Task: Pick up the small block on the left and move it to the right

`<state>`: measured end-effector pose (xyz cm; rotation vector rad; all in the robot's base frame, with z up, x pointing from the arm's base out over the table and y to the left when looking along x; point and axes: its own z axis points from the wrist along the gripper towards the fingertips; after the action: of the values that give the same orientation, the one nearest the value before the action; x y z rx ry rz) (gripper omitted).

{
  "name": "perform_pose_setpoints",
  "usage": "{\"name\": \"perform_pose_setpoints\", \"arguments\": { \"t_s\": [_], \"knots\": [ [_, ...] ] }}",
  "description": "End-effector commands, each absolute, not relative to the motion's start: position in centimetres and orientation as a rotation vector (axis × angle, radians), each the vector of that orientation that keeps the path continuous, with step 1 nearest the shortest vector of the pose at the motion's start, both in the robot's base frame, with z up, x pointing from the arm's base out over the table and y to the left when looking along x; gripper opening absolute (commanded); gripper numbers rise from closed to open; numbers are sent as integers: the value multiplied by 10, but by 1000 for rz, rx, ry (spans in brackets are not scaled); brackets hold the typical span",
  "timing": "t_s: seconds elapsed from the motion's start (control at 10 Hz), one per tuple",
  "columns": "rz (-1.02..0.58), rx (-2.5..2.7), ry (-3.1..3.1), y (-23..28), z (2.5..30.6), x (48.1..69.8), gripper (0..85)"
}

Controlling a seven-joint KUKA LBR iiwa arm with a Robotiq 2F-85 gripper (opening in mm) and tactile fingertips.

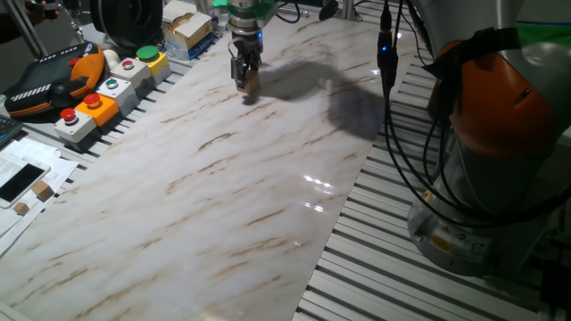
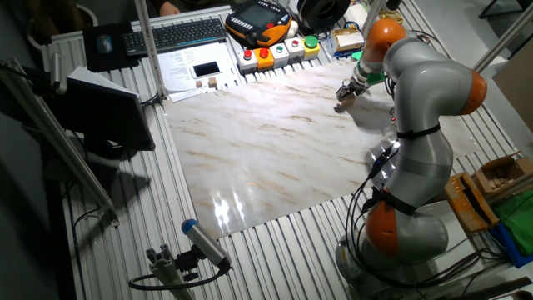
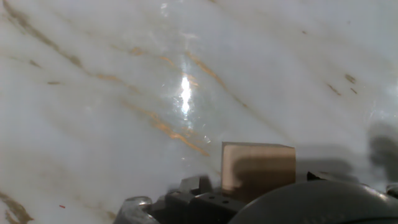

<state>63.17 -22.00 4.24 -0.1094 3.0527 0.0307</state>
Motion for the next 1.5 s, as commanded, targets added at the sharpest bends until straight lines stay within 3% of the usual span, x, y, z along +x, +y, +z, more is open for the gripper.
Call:
{"name": "perform_pose_setpoints", "arguments": {
  "t_s": [0.0, 0.7, 0.9, 1.1, 1.3, 1.4],
  "knots": [
    [33, -109, 3052, -220, 41, 632, 850],
    [26, -114, 3049, -218, 38, 633, 837],
    [33, -116, 3049, -219, 39, 634, 720],
    [32, -128, 3050, -220, 39, 634, 527],
    [37, -116, 3050, -222, 41, 634, 473],
    [42, -109, 3052, -222, 42, 634, 360]
  ]
}}
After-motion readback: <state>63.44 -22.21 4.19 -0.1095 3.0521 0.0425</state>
